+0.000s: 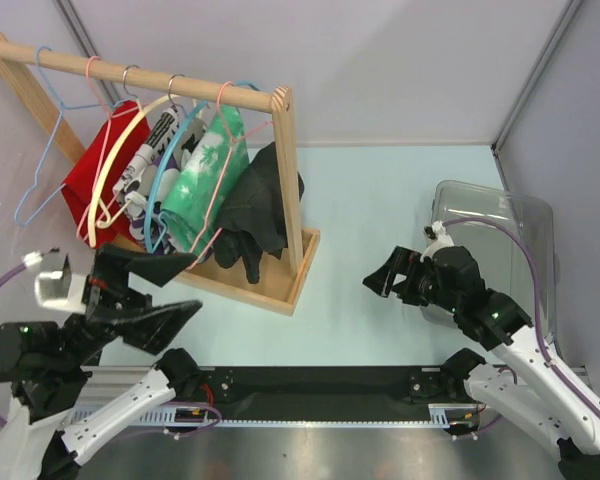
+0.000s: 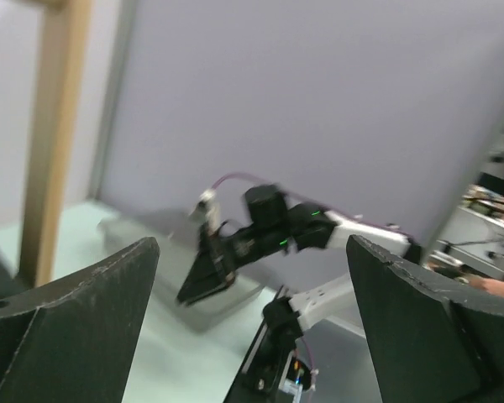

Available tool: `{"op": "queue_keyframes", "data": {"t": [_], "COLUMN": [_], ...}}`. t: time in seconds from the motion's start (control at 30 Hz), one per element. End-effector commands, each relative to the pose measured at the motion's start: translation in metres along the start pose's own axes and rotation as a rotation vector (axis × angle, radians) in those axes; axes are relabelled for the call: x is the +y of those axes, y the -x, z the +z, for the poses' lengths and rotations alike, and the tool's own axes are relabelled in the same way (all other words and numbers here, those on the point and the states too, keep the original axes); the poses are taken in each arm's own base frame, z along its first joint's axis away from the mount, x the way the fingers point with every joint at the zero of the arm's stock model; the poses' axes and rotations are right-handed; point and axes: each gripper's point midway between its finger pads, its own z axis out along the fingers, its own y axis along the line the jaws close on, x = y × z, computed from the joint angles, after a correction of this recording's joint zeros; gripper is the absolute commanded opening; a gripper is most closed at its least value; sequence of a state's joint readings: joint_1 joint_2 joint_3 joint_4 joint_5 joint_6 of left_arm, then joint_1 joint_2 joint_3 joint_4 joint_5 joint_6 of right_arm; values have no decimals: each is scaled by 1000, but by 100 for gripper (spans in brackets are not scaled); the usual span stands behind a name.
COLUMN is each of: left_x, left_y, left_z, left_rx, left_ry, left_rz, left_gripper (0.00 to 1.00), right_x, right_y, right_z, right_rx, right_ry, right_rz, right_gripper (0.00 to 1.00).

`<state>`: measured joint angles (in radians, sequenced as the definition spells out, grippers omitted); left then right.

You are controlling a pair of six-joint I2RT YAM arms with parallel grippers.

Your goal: Remove the trousers from the hanger

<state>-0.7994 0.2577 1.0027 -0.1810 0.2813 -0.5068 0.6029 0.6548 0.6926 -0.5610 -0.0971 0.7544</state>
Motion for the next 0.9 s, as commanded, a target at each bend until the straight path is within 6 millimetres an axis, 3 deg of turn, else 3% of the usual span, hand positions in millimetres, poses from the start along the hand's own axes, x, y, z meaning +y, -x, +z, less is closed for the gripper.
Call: {"op": "queue_keyframes", "data": {"t": [0.0,0.17,0.23,0.27,0.3,0.37,0.4,0.47,0.57,0.67,0.8,0.87], "left_x": [52,46,44,55,54,78,79,98,118,129,142,162], "left_y": [-34,-16,-4,-16,0,-12,2,8,26,26,24,21], "left_z": [-9,-6,-2,5,7,15,19,16,28,50,74,77], "left_rx": [220,161,143,210,191,284,272,297,291,321,355,371], "left_ry": [321,310,311,360,382,496,524,644,754,770,782,837], "left_rz": [-60,-51,-33,-44,-25,-14,6,46,124,151,181,187], "left_gripper": [100,100,100,100,100,100,100,100,99,93,69,63], "right_x": [6,31,32,39,40,47,49,56,64,72,79,82], "right_y": [23,34,36,35,36,34,34,32,28,27,29,30], "right_z": [-27,-54,-62,-69,-72,-76,-77,-80,-83,-89,-99,-104], "right_rx": [-59,-96,-118,-128,-136,-127,-125,-105,-87,-96,-118,-128], "right_ry": [-39,69,86,131,142,184,194,223,269,321,359,374], "right_rz": [-115,-173,-171,-178,-181,-199,-203,-206,-210,-218,-228,-230], "right_gripper": [100,100,100,100,100,100,100,100,100,100,100,100]}}
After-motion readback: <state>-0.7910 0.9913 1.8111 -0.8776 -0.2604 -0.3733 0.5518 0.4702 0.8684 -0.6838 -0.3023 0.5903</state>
